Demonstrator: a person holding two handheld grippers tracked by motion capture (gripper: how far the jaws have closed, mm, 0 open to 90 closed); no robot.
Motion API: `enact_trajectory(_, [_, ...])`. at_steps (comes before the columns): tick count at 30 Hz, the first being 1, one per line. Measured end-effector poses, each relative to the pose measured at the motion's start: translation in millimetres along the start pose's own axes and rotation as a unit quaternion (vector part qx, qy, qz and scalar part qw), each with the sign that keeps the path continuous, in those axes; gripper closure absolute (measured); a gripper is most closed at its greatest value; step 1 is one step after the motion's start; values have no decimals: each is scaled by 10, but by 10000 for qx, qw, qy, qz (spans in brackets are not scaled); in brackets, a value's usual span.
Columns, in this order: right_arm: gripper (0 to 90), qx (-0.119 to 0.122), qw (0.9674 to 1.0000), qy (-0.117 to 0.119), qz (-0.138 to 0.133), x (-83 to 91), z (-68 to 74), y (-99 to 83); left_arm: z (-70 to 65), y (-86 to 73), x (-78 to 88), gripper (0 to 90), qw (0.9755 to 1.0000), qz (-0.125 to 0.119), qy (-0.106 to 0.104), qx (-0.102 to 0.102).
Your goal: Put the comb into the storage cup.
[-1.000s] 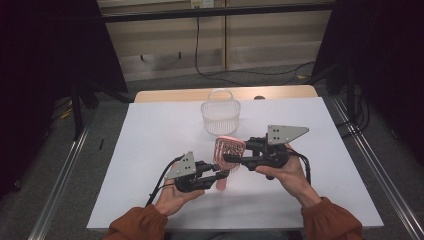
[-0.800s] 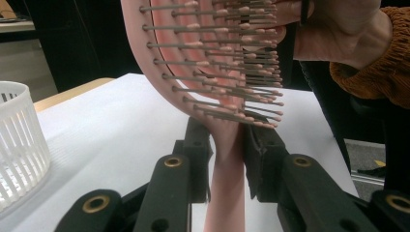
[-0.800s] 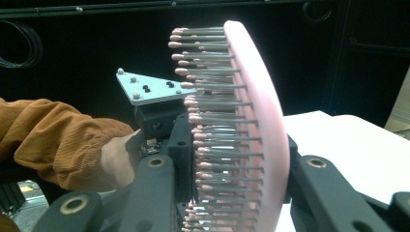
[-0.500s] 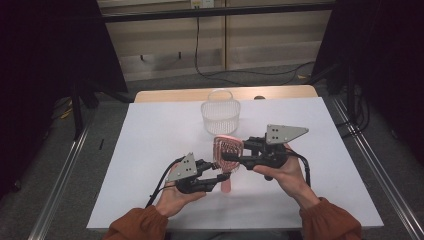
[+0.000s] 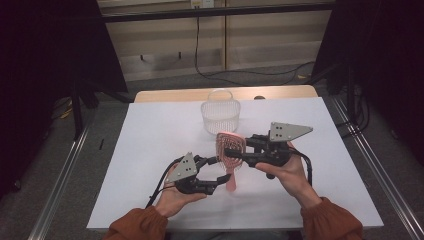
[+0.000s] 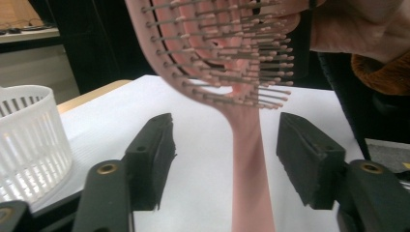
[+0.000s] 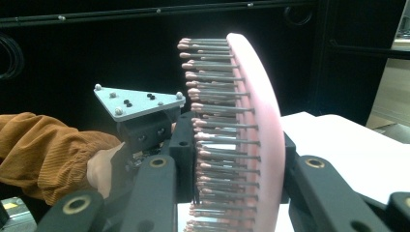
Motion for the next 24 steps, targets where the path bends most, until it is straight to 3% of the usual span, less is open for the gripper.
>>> enact_trajectory(3, [651, 20, 10000, -69, -11, 13, -16, 6, 11, 6, 9, 323, 10000, 8, 42, 25])
enact_trajectory(10, [651, 0, 9998, -197, -54, 46, -55, 24, 78, 19, 55, 118, 9992, 41, 398, 76])
enact_trajectory(16, [652, -16, 9994, -328, -82, 72, -94, 33, 134, 66, 147, 75, 9978, -91, 655, 48])
enact_trajectory(20, [651, -55, 9991, -399, -127, 94, -114, 50, 197, 47, 192, 57, 9966, -129, 780, 216])
enact_trajectory(24, [651, -85, 9986, -501, -174, 120, -143, 66, 274, 54, 243, 34, 9935, -199, 1008, 493])
Point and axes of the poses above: each handheld gripper's, and its own axes: x roughly backward along the jaws, y roughly out of its top, z roughly to its left, the point moved 10 cm from there along -x, roughly forward along the jaws, and after that the axes turned 3 degrees about z, right-handed, at the moved point
